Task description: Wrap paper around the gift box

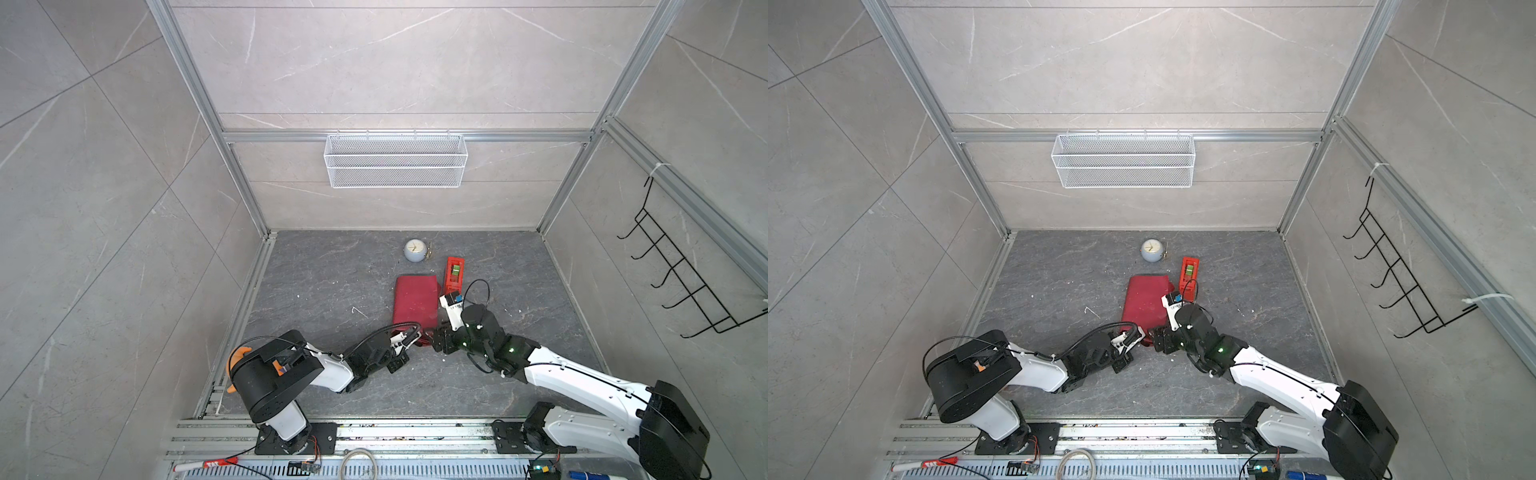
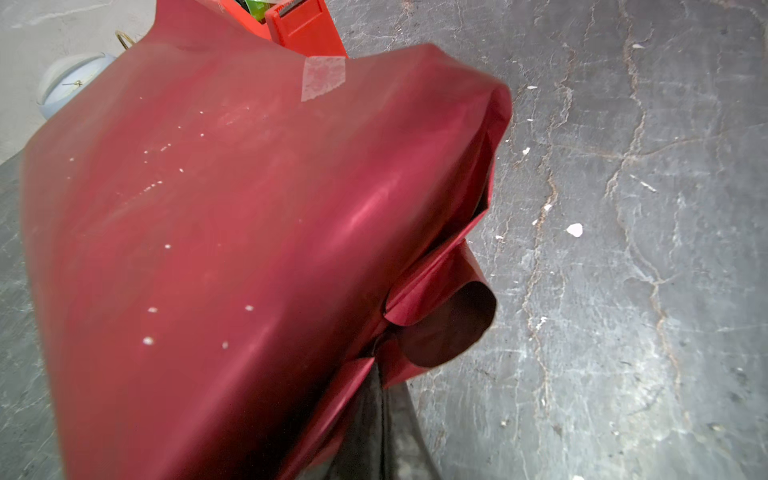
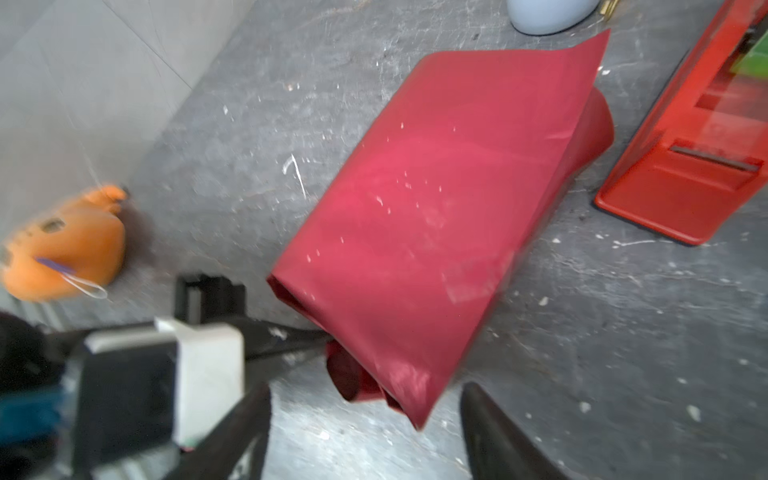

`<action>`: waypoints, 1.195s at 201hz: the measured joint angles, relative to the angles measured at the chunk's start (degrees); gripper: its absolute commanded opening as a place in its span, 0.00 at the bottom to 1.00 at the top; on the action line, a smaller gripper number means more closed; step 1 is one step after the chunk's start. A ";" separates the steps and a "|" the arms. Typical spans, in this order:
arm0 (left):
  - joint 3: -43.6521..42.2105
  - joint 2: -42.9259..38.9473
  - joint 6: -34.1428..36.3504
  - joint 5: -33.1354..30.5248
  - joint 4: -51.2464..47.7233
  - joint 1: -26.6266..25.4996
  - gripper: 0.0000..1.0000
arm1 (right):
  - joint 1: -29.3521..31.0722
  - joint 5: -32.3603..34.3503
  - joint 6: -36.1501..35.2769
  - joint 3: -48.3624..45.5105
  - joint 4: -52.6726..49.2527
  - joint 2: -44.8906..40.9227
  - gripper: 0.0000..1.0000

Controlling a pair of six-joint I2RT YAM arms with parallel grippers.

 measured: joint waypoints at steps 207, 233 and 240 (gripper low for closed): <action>1.36 -0.37 -0.70 2.56 -4.00 0.24 0.06 | 6.36 17.40 -1.49 -14.86 44.26 27.23 0.71; 2.23 -0.59 -0.33 3.41 -5.95 0.24 0.15 | 6.43 18.12 -0.72 -15.45 47.71 28.74 0.70; 2.29 -0.94 -0.28 3.52 -6.49 0.22 0.18 | 6.43 18.23 -0.37 -15.58 48.35 29.05 0.69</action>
